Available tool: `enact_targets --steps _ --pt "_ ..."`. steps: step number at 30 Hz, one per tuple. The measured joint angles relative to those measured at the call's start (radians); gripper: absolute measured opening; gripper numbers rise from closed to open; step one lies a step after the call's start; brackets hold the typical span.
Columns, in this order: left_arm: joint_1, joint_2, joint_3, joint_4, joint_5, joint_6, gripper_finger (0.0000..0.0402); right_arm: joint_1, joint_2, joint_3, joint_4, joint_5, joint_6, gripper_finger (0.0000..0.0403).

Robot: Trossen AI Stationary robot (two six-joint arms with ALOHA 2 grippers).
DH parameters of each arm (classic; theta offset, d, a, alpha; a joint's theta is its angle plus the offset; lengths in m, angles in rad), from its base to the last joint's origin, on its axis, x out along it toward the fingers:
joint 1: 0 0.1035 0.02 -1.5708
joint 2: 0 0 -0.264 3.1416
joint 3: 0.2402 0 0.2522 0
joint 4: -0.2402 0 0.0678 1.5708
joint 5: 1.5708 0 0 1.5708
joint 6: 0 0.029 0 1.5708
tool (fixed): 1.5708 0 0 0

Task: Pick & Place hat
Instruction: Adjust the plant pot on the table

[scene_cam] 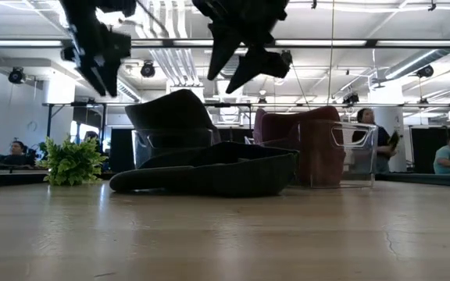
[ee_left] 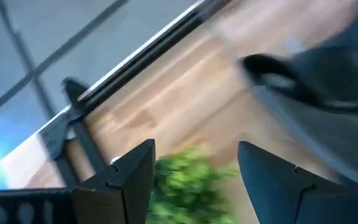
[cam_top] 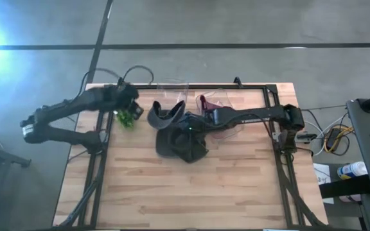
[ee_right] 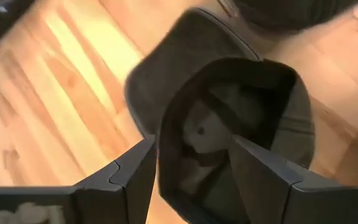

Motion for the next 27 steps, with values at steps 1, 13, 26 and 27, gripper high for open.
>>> enact_targets --steps 1,13,26,27 --pt "0.055 0.030 0.008 -0.001 0.008 0.031 0.0223 0.002 -0.001 -0.004 -0.007 0.000 -0.003 0.0194" --pt "0.277 0.331 0.100 -0.257 0.061 0.349 0.0223 0.061 -0.022 -0.054 -0.025 -0.003 -0.038 0.0189" --pt "0.157 0.301 0.073 -0.325 0.017 0.336 0.0223 0.069 -0.047 -0.124 -0.033 -0.003 -0.040 0.0174" --pt "0.145 0.301 0.068 -0.332 0.009 0.336 0.0223 0.069 -0.050 -0.127 -0.031 -0.003 -0.040 0.0173"
